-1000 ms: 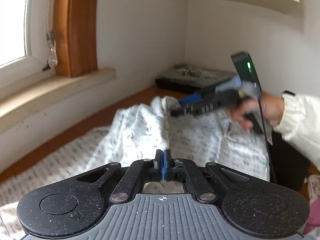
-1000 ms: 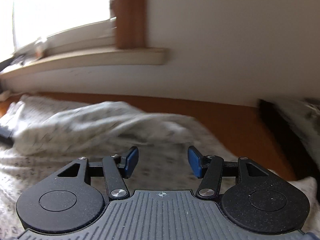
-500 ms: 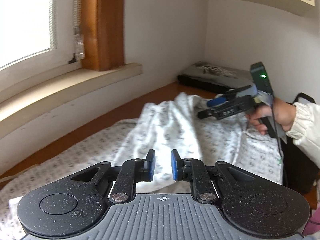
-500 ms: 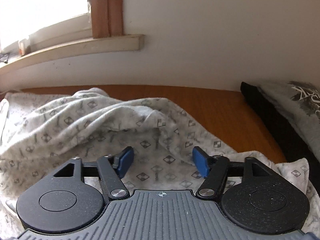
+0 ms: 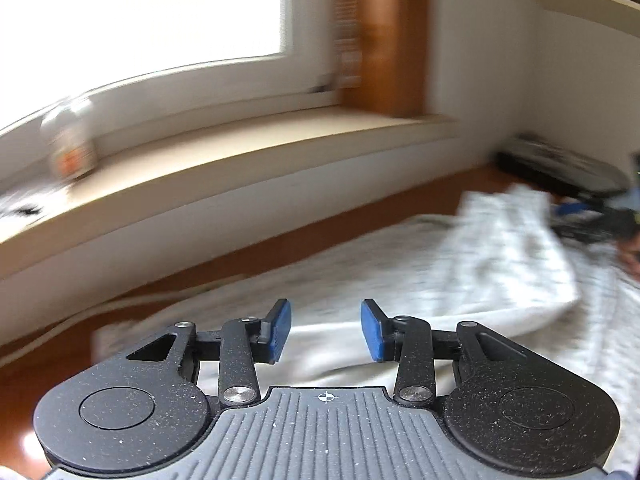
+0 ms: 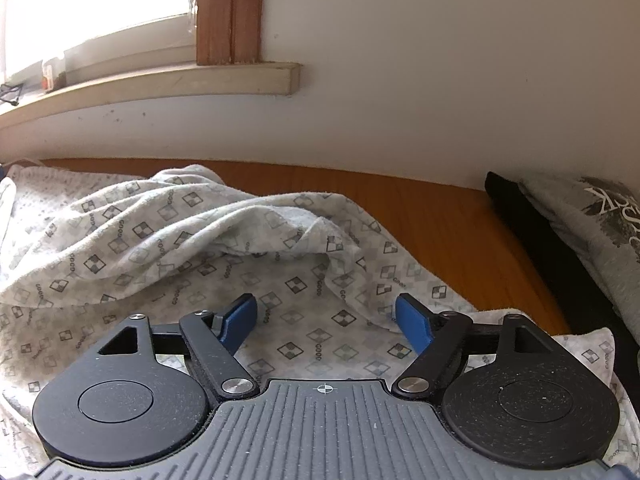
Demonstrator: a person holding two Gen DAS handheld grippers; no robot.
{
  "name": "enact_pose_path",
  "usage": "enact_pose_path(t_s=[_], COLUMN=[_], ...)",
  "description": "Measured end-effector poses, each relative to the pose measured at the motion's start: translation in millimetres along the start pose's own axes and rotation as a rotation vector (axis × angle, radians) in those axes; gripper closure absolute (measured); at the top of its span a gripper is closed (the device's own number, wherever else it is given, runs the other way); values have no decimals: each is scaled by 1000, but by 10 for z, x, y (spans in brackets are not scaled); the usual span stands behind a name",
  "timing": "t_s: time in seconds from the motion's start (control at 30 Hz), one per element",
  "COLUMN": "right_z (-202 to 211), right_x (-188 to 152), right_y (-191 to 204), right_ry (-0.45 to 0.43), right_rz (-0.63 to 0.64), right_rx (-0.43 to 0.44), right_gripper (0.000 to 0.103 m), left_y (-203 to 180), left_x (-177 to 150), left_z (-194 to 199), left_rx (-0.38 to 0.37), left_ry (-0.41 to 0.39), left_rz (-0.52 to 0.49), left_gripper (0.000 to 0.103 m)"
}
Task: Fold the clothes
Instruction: 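Open both grippers and release the garment onto the floor, then grasp the garment fabric with the right gripper and lift it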
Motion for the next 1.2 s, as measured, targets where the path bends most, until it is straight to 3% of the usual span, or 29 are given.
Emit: enact_pose_path(t_s=[0.1, 0.23, 0.37, 0.43, 0.6, 0.73, 0.87, 1.03, 1.17, 1.2], right_z=[46, 174, 289, 318, 225, -84, -463, -744, -843, -827], right_x=[-4, 1, 208, 404, 943, 1289, 1584, 1760, 1735, 1722], right_y=[-18, -68, 111, 318, 1119, 1901, 2517, 2982, 3110, 3115], right_ry=[-26, -78, -130, -162, -201, -166, -101, -30, 27, 30], right_rz=[-12, -61, -23, 22, 173, 289, 326, 342, 349, 348], right_rx=[-19, -26, 0, 43, 213, 382, 514, 591, 625, 635], right_gripper=[26, 27, 41, 48, 49, 48, 48, 47, 49, 59], left_y=[236, 465, 588, 626, 653, 647, 631, 614, 580, 574], left_x=[-32, -116, -222, -266, -361, -351, -351, -421, -508, -528], left_z=[54, 142, 151, 127, 118, 138, 251, 425, 537, 548], left_rx=[42, 74, 92, 98, 94, 91, 78, 62, 24, 17], left_ry=[10, 21, 34, 39, 31, 29, 19, 24, 40, 47], left_rz=[31, 54, 59, 63, 63, 75, 83, 74, 69, 67], left_gripper=[60, 52, 50, 49, 49, 49, 48, 44, 44, 44])
Point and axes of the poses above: each gripper's, at about its wrist camera, not at the fingertips, and z roughly against the way its jaws point, y to its left, x to its top, the point moved 2 cm from there along -z, roughly the way its jaws point, and after that the axes turned 11 degrees about z, right-handed, at the moved point
